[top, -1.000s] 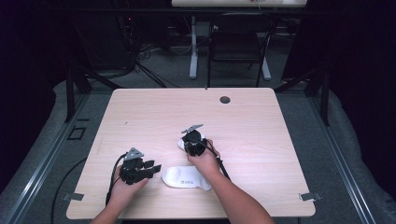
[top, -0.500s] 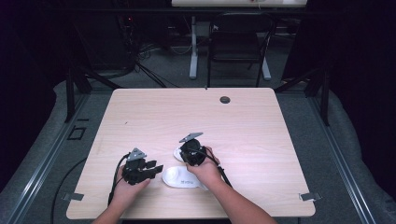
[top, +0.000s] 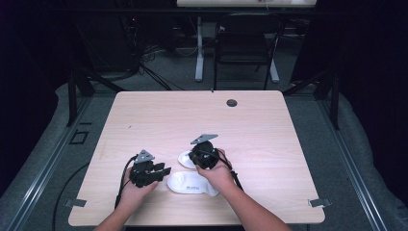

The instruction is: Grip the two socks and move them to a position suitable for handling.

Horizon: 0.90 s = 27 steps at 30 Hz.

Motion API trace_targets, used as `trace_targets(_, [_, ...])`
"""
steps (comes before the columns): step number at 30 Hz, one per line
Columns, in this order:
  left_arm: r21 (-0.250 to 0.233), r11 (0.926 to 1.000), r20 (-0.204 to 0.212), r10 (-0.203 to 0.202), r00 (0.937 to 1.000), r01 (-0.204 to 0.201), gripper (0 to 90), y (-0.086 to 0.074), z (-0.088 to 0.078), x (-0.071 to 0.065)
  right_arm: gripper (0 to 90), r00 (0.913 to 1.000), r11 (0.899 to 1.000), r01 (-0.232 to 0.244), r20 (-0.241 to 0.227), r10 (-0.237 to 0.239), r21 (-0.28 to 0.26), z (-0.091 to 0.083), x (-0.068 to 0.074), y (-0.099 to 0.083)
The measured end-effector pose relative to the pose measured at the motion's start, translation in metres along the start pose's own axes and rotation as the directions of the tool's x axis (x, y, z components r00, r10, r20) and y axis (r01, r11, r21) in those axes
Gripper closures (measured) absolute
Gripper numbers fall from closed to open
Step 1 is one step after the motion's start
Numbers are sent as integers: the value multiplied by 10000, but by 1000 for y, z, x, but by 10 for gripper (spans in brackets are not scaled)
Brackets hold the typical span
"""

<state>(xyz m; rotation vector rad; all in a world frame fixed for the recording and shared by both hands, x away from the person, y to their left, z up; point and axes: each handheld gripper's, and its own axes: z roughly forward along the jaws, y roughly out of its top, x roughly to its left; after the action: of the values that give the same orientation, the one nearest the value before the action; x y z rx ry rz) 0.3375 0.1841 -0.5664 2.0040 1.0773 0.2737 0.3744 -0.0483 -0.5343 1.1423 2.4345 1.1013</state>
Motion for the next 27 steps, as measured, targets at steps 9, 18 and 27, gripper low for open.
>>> trace_targets(9, [-156, 9995, 153, -261, 9995, 263, 640, 21, 24, 1, 883, 9998, 9991, -200, 19, 201, -380, -14, -11, -1])
trace_targets(18, [32, 9997, 74, 252, 9997, -252, 693, 37, 45, -12, 883, 9991, 9974, -416, 65, 421, -595, -21, -21, -7])
trace_targets(27, [745, 9957, 221, 528, 9984, -543, 806, 41, 64, -19, 883, 9985, 9957, -540, 29, 543, -750, -24, -24, -11])
